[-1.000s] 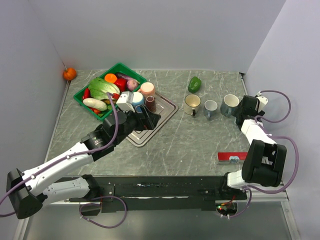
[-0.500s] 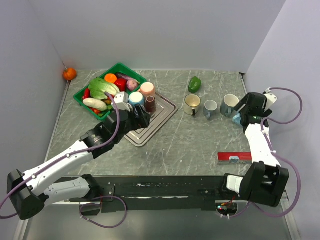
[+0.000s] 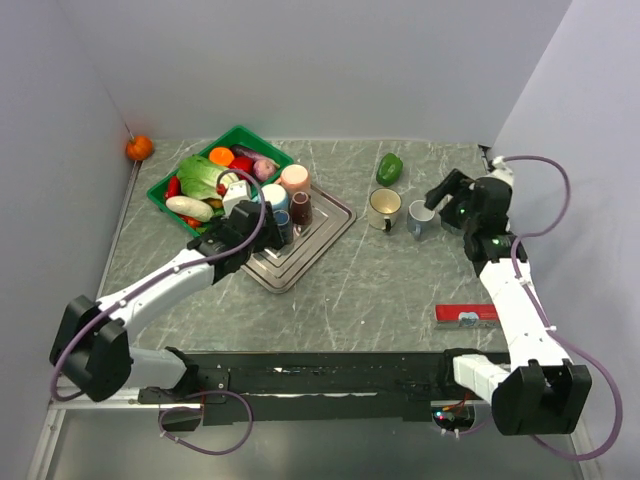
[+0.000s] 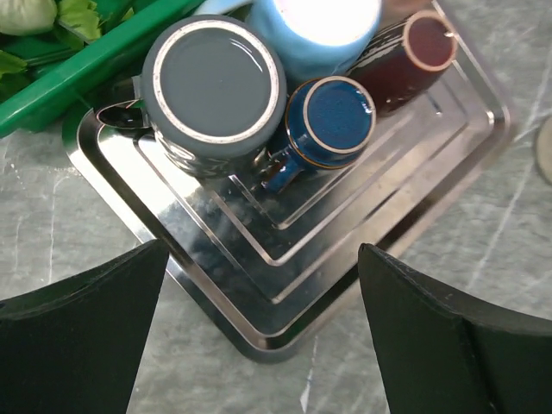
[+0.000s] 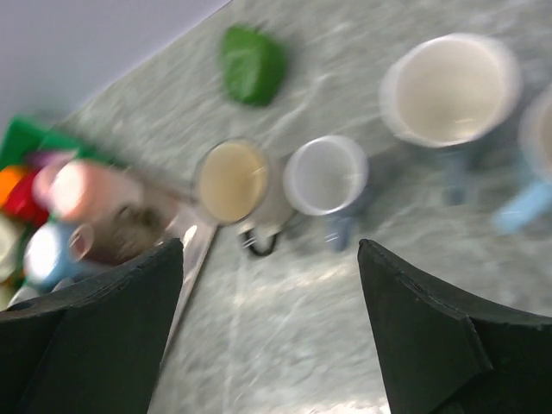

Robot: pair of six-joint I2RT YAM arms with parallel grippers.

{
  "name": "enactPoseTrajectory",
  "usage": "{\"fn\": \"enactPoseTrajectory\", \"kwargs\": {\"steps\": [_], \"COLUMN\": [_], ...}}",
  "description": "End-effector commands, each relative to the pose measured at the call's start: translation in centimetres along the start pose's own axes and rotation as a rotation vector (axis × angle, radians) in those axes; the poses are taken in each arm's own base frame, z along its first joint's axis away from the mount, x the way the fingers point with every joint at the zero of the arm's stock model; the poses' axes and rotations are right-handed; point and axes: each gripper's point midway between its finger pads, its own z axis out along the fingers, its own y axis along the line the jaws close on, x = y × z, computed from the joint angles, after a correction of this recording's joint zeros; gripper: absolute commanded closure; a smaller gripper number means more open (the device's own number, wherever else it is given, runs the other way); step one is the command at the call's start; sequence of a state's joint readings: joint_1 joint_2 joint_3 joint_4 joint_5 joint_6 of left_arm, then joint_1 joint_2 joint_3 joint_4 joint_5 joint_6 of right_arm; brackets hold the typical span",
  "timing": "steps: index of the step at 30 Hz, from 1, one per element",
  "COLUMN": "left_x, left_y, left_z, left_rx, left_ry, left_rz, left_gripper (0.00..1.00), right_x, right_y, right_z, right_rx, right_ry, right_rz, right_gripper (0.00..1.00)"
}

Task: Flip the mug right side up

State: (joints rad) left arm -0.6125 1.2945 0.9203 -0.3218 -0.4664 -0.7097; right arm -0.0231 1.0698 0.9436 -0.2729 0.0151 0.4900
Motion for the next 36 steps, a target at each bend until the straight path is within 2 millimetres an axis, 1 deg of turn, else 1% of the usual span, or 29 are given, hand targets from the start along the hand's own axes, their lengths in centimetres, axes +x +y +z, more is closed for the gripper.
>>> {"fn": "enactPoseTrajectory", "kwargs": {"steps": [1,2,3,5,6,8,9,10,12,15,19,24,28,31,32,33,35,36], "left_x": [-1.3,-1.3,-0.7,-0.5,0.2,0.4,0.5,0.8,1.1,1.0,1.5,2.0,2.4,2.8,2.7,2.5,2.6,2.6], "left_y": [-2.3,-2.7,-2.7,-3.1,-3.5,-4.1,-4.4,-4.5,-4.4,-4.6,-5.0,-4.7,-4.8,-4.6,-4.7,-4.7,-4.7,-4.7], "left_z": [1.3,1.7,2.6,3.4,4.2,4.9,5.2,5.9,6.7,7.9,9.7,10.9,11.5,11.8,11.7,11.7,11.5,11.5], "left_rx": [0.073,0.088,0.075,0.08,0.087,0.099,0.105,0.097,0.085,0.071,0.052,0.02,0.013,0.008,0.01,0.012,0.012,0.014], "left_ry": [-0.034,-0.041,-0.024,-0.021,0.0,0.007,0.008,0.014,0.016,-0.013,-0.008,-0.003,0.007,0.019,0.015,0.01,0.01,0.009], "left_rz": [0.027,0.033,0.046,0.064,0.074,0.084,0.088,0.095,0.102,0.102,0.128,0.156,0.166,0.171,0.166,0.162,0.159,0.159], "left_gripper": [0.02,0.06,0.12,0.21,0.28,0.32,0.34,0.38,0.39,0.4,0.39,0.38,0.4,0.45,0.48,0.52,0.55,0.59], "right_x": [0.1,0.5,1.2,2.2,2.7,3.1,3.5,3.6,4.1,4.5,4.8,5.3,5.6,5.6,5.7,5.6,5.7,5.7], "right_y": [6.8,8.0,8.4,10.0,10.1,10.4,10.4,10.5,10.5,10.4,10.2,9.9,9.9,9.9,9.9,9.8,9.7,9.7], "right_z": [-2.6,-3.1,-3.3,-4.5,-4.7,-5.3,-5.5,-5.8,-6.0,-6.3,-6.4,-6.3,-6.2,-6.2,-6.2,-6.1,-6.1,-6.1], "right_rx": [-0.253,-0.31,-0.332,-0.404,-0.412,-0.429,-0.44,-0.45,-0.46,-0.469,-0.464,-0.46,-0.461,-0.461,-0.46,-0.456,-0.453,-0.452], "right_ry": [-0.008,0.001,0.014,0.037,0.048,0.055,0.068,0.064,0.077,0.082,0.089,0.101,0.11,0.111,0.115,0.113,0.114,0.115], "right_rz": [0.009,0.003,-0.003,-0.016,-0.017,-0.017,-0.018,-0.019,-0.019,-0.016,-0.022,-0.023,-0.019,-0.021,-0.021,-0.02,-0.02,-0.021], "right_gripper": [0.13,0.16,0.19,0.25,0.26,0.29,0.3,0.31,0.32,0.33,0.33,0.33,0.33,0.33,0.34,0.34,0.35,0.35]}}
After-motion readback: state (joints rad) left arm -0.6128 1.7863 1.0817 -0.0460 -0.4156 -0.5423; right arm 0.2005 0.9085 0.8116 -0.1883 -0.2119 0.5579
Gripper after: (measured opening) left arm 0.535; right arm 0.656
